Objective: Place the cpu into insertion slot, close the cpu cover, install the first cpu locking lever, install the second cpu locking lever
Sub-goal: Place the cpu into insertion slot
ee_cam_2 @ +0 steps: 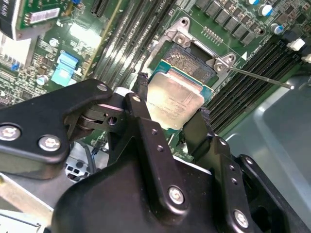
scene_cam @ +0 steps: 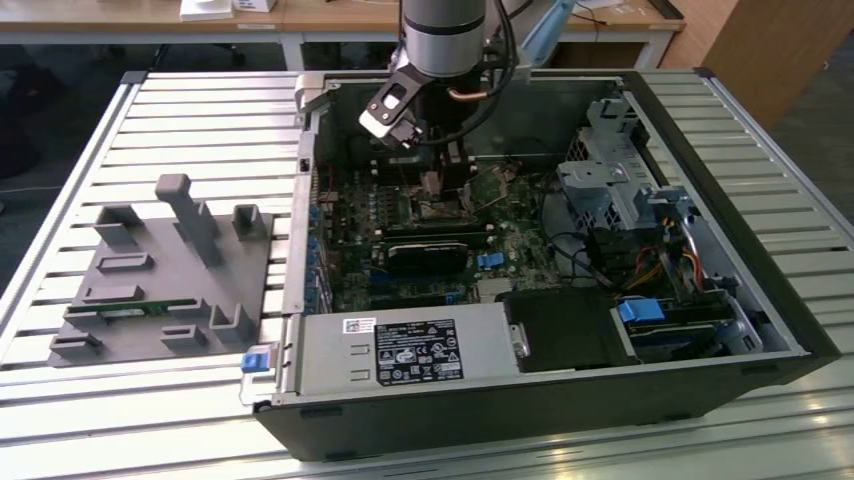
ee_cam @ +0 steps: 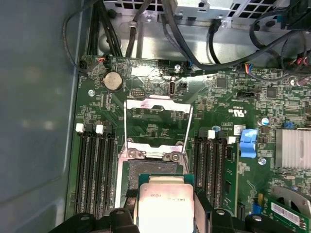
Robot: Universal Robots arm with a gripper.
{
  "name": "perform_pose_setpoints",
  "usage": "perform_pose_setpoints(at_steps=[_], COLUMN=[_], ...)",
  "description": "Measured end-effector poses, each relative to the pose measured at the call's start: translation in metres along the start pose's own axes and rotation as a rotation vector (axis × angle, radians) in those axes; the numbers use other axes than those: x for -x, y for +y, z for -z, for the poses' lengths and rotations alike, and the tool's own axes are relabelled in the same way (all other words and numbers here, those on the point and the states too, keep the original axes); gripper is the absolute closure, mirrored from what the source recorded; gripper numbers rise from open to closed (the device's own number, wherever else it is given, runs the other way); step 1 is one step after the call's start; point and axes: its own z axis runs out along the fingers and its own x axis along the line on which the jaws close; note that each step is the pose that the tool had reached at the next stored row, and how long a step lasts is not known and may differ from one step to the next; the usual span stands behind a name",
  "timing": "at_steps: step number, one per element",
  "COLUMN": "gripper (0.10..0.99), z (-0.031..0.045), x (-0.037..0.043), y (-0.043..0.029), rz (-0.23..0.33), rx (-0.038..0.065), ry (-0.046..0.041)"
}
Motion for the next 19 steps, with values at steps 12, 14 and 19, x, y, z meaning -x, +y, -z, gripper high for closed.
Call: perform_pose_setpoints(at_steps=[12, 14, 19], gripper=[0.545, 0.545, 0.545], z=[-0.0123, -0.0141, -0.0193], x=[-0.0054, -0.0058, -0.0070], y=[-0.0003, -0.0005, -0.0009], rz=[-0.012, -0.011, -0.016], rx=[0.000, 0.000, 0.000], ry=[-0.0009, -0.0009, -0.0013])
